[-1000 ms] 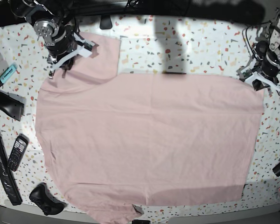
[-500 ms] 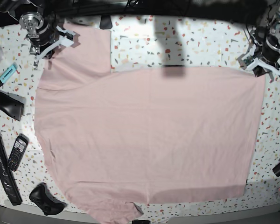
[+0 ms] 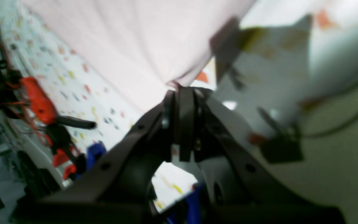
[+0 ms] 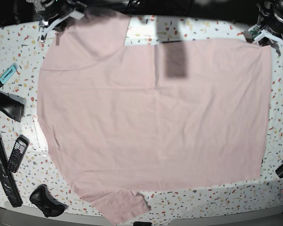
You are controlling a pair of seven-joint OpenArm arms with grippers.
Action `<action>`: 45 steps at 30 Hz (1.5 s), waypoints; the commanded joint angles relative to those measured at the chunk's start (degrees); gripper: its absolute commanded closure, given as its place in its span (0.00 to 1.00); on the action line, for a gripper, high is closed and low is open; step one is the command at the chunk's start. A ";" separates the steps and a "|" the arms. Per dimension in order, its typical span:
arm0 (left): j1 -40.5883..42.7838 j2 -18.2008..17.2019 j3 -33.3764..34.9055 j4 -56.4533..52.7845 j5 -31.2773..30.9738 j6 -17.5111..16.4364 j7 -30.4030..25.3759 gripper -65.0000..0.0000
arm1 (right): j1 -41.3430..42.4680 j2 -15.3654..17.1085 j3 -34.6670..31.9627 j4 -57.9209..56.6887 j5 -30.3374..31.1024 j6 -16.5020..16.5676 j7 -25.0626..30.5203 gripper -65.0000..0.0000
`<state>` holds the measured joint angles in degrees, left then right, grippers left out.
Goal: Fold the T-shirt properly
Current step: 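Grasp the pink shirt edge with both grippers and lift it, then fold the held edge over onto the shirt body with both grippers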
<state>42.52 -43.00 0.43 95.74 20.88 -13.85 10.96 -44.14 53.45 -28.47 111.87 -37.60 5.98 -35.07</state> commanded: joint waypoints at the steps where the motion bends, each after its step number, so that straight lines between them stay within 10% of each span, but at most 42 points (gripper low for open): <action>1: 1.60 -0.68 -0.92 1.38 -0.15 -0.15 0.59 1.00 | -1.53 0.66 0.13 1.09 -0.48 -0.04 0.33 1.00; 8: 6.08 -0.68 -4.72 6.62 0.04 0.57 1.66 1.00 | -5.73 0.50 0.42 1.77 -4.20 -0.11 0.11 1.00; 16: 4.85 -0.66 -9.25 10.69 -1.33 5.60 1.90 1.00 | -4.68 0.33 8.68 5.55 -3.19 -12.28 1.33 1.00; 26: -5.35 -0.26 -9.77 10.45 -6.62 9.40 5.60 1.00 | 7.98 -6.36 17.55 5.77 13.18 -6.84 6.38 1.00; 45: -25.90 7.10 -9.73 -4.22 -6.67 4.42 0.09 1.00 | 26.51 -17.77 17.53 1.09 15.78 -4.28 7.17 1.00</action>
<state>17.19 -34.79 -8.64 90.83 14.02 -10.68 11.99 -18.24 34.92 -11.42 112.14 -20.88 2.33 -28.80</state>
